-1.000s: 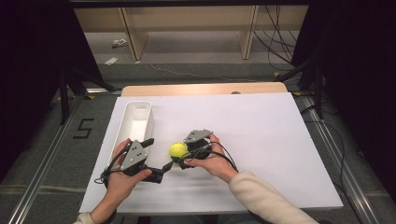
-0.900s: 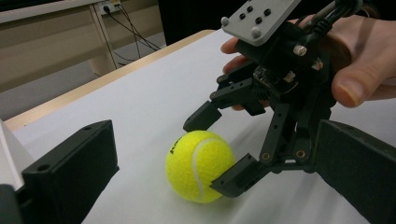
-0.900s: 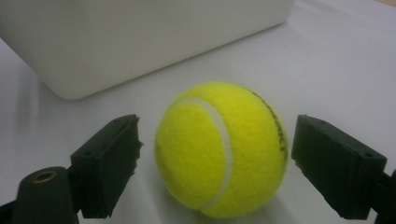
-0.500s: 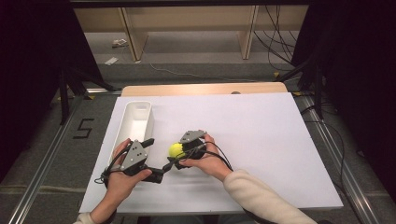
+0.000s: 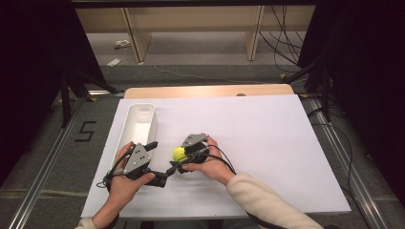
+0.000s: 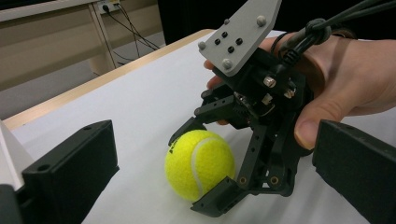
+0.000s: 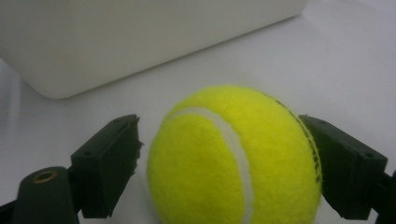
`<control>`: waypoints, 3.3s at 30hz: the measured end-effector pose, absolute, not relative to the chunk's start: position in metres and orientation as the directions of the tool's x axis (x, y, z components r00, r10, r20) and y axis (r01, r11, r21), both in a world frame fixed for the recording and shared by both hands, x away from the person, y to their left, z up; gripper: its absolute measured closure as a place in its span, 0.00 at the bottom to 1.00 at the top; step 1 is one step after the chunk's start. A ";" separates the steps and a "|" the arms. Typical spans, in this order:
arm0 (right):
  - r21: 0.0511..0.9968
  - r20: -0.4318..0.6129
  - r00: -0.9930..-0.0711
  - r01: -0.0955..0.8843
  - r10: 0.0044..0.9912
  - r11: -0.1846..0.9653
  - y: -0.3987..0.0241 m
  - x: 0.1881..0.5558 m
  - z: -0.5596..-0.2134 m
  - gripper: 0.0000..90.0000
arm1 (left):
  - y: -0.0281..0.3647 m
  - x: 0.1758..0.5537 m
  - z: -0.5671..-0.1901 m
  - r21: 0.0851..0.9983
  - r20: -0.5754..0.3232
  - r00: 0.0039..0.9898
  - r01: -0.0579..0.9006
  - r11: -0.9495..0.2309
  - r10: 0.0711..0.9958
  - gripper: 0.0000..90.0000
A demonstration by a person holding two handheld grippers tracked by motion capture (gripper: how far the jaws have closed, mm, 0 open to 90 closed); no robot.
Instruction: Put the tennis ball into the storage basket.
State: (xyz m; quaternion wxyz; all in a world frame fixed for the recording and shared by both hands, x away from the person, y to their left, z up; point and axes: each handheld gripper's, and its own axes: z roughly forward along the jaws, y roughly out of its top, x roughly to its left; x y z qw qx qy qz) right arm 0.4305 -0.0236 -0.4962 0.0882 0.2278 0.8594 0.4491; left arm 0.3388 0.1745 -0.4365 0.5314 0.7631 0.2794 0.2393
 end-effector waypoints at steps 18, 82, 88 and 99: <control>0.813 0.040 -0.871 0.313 0.489 0.490 -0.024 0.431 -0.495 0.29 | 0.175 0.339 -0.436 0.946 0.067 0.727 0.171 -0.275 0.683 0.00; 0.856 0.071 -0.851 0.319 0.520 0.406 -0.040 0.440 -0.458 0.30 | 0.175 0.338 -0.436 0.948 0.066 0.729 0.167 -0.270 0.681 0.00; 0.860 0.067 -0.850 0.314 0.522 0.402 -0.040 0.440 -0.455 0.30 | 0.175 0.338 -0.436 0.948 0.066 0.729 0.167 -0.270 0.682 0.00; 0.861 0.068 -0.843 0.320 0.534 0.396 -0.043 0.442 -0.453 0.30 | 0.175 0.338 -0.436 0.950 0.061 0.729 0.168 -0.264 0.682 0.00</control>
